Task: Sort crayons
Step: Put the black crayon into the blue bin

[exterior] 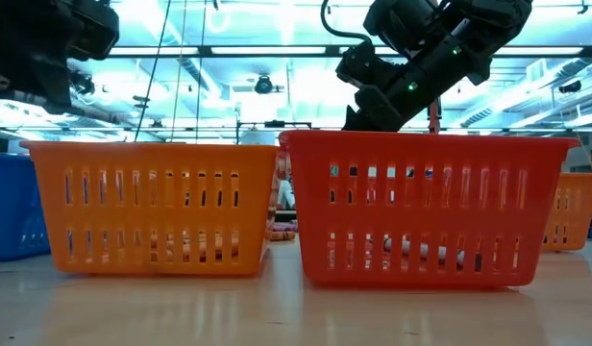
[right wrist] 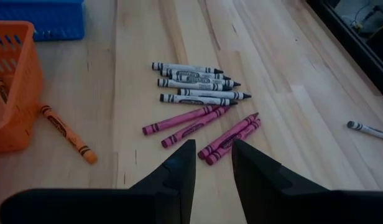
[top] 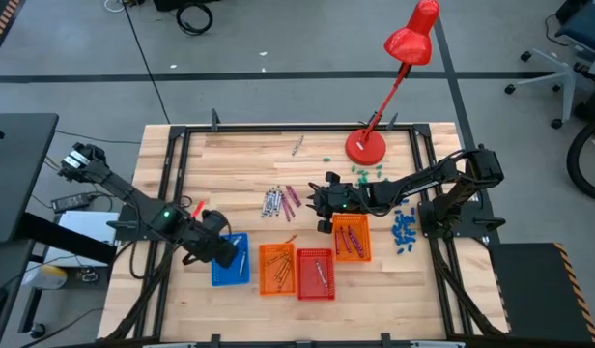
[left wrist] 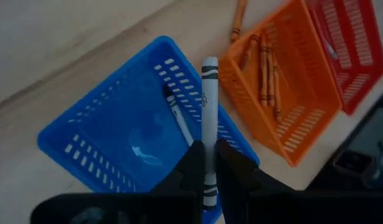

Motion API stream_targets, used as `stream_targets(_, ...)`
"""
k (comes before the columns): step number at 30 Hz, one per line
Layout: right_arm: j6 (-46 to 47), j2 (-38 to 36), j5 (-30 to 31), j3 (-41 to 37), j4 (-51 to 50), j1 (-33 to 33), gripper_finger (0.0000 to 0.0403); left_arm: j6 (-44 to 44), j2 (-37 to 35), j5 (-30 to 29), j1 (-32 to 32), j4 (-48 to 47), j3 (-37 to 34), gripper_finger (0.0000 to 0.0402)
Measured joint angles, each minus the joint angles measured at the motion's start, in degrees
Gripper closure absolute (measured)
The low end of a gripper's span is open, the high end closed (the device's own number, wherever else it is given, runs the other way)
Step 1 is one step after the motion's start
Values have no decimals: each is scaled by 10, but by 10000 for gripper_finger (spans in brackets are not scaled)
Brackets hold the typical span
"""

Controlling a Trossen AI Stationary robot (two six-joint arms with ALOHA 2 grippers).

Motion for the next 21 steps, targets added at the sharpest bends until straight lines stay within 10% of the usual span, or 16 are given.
stream_targets(10, -6, 0, -2, 0, -2, 0, 293, -103, 6, -22, -16, -59, 0, 337)
stream_targets(21, -9, 0, -2, 0, -2, 0, 293, -1, -8, -40, 9, -61, 36, 261)
